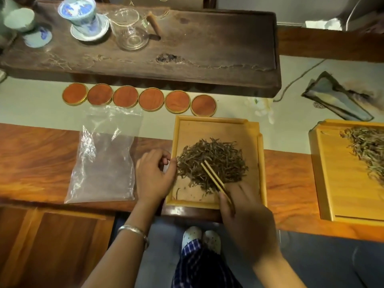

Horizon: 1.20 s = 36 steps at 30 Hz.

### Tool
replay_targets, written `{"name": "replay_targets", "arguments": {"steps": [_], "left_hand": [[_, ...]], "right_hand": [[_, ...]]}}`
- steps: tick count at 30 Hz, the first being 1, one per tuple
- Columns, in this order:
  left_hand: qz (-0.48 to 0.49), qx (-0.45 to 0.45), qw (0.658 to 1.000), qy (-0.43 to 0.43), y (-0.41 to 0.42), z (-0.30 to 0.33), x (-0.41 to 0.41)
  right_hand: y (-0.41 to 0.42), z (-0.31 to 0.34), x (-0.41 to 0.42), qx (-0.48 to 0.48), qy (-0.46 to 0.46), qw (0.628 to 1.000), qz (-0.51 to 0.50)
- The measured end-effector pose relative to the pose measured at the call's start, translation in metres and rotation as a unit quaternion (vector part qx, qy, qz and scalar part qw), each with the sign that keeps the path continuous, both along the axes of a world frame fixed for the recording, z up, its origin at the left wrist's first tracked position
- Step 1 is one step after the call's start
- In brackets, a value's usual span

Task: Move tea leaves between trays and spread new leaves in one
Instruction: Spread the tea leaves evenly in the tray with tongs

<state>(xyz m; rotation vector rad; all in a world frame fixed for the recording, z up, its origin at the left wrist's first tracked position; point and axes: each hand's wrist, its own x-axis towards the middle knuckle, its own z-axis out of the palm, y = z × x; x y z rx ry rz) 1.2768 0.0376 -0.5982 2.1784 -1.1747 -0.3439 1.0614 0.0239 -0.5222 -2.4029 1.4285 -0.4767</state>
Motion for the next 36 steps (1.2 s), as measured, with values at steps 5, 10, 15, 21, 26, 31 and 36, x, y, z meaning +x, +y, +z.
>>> {"name": "replay_targets", "arguments": {"steps": [5,10,15,21,26,31,36], "left_hand": [[-0.001,-0.013,1.0,-0.004,0.0,-0.002,0.001],[0.0,-0.016,1.0,-0.003,0.001,-0.003,0.0],[0.0,-0.012,1.0,0.002,0.001,0.0,-0.002],[-0.004,-0.016,1.0,-0.006,0.0,-0.003,0.0],[-0.008,-0.01,1.0,-0.009,0.0,0.0,-0.002],[-0.01,-0.004,1.0,-0.011,-0.001,-0.002,-0.002],[-0.011,-0.001,1.0,-0.01,-0.001,-0.001,-0.001]], "right_hand": [[0.01,-0.01,-0.022,0.022,-0.035,0.999,-0.019],[0.005,-0.006,-0.011,-0.005,-0.052,0.999,-0.017],[-0.002,-0.014,0.007,-0.012,-0.018,0.999,0.036],[0.01,-0.021,-0.007,0.005,0.005,0.999,0.046],[0.013,-0.019,-0.008,0.01,0.01,0.999,0.036],[0.015,-0.018,0.008,-0.001,0.017,0.999,0.048],[0.018,-0.017,0.004,0.014,-0.018,1.0,0.021]]}}
